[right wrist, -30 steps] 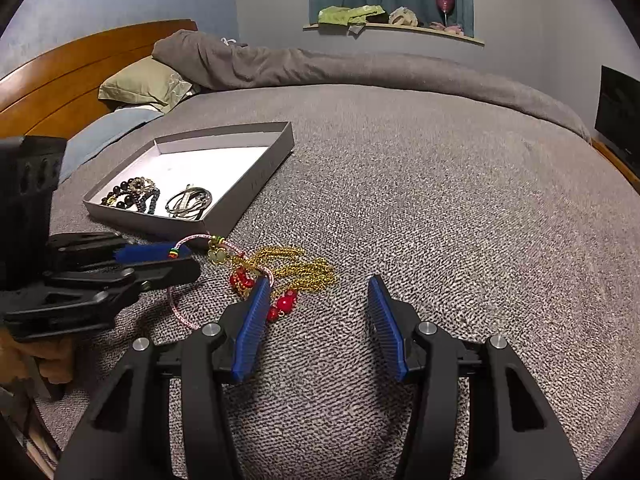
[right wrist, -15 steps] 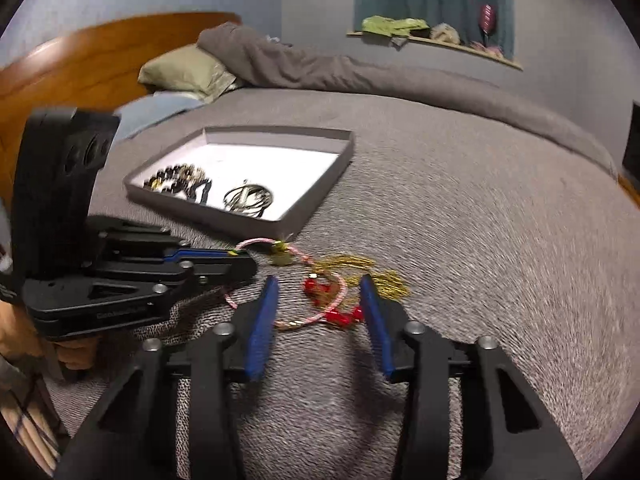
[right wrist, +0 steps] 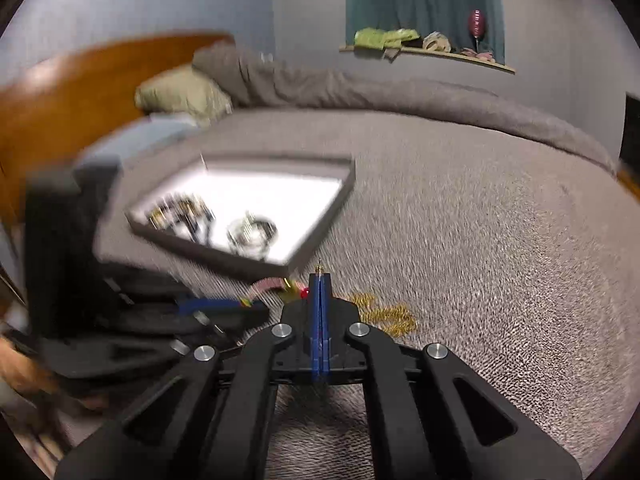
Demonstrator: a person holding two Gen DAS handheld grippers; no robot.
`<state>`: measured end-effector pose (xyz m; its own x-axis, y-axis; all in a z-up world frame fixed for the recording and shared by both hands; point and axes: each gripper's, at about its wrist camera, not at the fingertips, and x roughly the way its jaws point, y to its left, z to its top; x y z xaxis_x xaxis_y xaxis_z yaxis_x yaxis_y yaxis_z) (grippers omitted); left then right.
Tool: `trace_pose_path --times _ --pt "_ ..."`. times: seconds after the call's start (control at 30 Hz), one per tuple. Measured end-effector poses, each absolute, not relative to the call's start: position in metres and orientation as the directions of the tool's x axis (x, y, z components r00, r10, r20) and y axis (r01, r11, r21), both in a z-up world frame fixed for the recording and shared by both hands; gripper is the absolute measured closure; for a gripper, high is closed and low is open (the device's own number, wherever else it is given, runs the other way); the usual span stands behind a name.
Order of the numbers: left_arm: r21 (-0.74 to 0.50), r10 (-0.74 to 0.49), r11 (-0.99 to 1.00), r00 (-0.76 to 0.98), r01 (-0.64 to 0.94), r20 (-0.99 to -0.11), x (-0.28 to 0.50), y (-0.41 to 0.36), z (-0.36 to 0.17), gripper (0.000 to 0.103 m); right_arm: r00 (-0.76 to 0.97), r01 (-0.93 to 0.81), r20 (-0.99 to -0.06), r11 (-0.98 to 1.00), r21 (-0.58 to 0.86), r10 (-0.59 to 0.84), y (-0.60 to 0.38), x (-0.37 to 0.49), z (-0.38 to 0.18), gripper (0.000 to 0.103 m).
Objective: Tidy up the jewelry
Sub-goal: 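Grasp the pink cord bracelet with the left gripper while the right grasps the red-bead gold earring, then carry the pink bracelet with the left gripper while the right carries the red earring over the tray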
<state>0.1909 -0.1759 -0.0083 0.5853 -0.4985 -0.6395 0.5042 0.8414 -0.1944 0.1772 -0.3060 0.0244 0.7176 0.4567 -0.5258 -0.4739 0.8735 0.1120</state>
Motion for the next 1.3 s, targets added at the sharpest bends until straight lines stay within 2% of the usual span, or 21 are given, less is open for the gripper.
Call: trace_pose_path --times 0.2,0.47,0.67,0.87,1.3 --pt "-0.183 -0.492 0.843 0.587 0.506 -0.643 0.19 -0.177 -0.009 0.098 0.714 -0.51 -0.415 0.825 0.243 0.564 -0.319 0.17 0.051 0.103" --pt "-0.156 -0.45 0.863 0.591 0.48 -0.67 0.19 -0.167 -0.013 0.098 0.759 -0.478 -0.33 0.825 0.301 0.561 -0.339 0.167 0.066 0.103" --pt "-0.173 -0.464 0.864 0.612 0.473 -0.641 0.182 -0.142 -0.001 0.098 0.779 -0.44 -0.327 0.838 0.324 0.535 -0.352 0.173 0.065 0.103" --pt "-0.193 -0.483 0.865 0.665 0.463 -0.569 0.169 -0.109 0.031 0.098 0.784 -0.434 -0.327 0.843 0.319 0.527 -0.347 0.174 0.066 0.103" --pt "-0.208 -0.445 0.895 0.752 0.395 -0.485 0.166 -0.054 0.066 0.098 0.768 -0.484 -0.288 0.813 0.324 0.572 -0.303 0.183 0.083 0.103"
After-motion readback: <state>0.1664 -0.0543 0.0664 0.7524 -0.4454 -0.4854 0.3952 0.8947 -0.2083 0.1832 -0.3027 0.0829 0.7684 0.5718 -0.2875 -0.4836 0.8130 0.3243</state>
